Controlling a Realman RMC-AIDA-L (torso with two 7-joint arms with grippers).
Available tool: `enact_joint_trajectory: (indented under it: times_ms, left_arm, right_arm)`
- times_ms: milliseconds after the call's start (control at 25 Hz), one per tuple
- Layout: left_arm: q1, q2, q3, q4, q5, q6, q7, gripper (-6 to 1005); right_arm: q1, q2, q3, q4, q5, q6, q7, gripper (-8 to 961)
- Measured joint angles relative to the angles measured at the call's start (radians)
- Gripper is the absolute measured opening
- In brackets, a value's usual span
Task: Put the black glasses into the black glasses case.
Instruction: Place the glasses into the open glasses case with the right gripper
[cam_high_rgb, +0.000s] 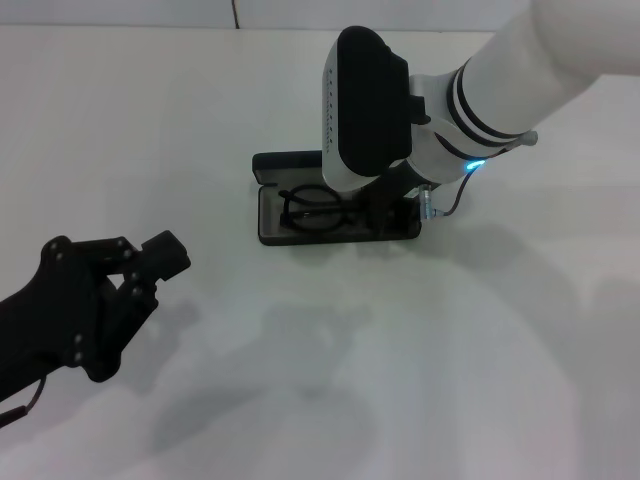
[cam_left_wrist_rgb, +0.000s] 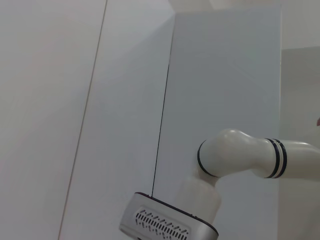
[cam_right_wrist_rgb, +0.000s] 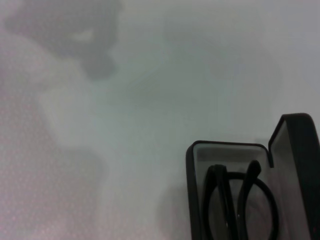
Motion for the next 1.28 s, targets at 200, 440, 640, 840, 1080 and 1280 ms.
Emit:
enact_joint_trajectory:
  times_ms: [200, 440, 640, 840, 1080, 1280]
  left_arm:
    - [0.006, 0.0, 0.002, 0.0, 0.001, 0.0, 0.0, 54]
    - [0.014, 0.0, 0.011, 0.0, 0.001, 0.009, 0.0, 54]
    - [0.02, 0.0, 0.014, 0.0, 0.001, 0.01, 0.0, 54]
    - [0.022, 0.002, 0.014, 0.001, 0.001, 0.012, -0.002, 54]
    - [0.018, 0.003, 0.014, 0.005, 0.001, 0.012, -0.009, 54]
    - [0.014, 0.003, 0.014, 0.004, 0.001, 0.012, -0.011, 55]
  right_arm:
    - [-0.003, 0.0, 0.004, 0.001, 0.001, 0.001, 0.0, 153]
    - [-0.009, 0.0, 0.005, 0.002, 0.013, 0.008, 0.0, 154]
    - [-0.008, 0.0, 0.005, 0.002, 0.017, 0.008, 0.001, 155]
    - [-0.029, 0.0, 0.006, -0.032, 0.026, 0.004, 0.009, 192]
    - [-0.064, 0.0, 0.013, -0.073, 0.016, 0.015, 0.036, 196]
    - [-0.064, 0.0, 0.036, -0.077, 0.008, 0.015, 0.047, 195]
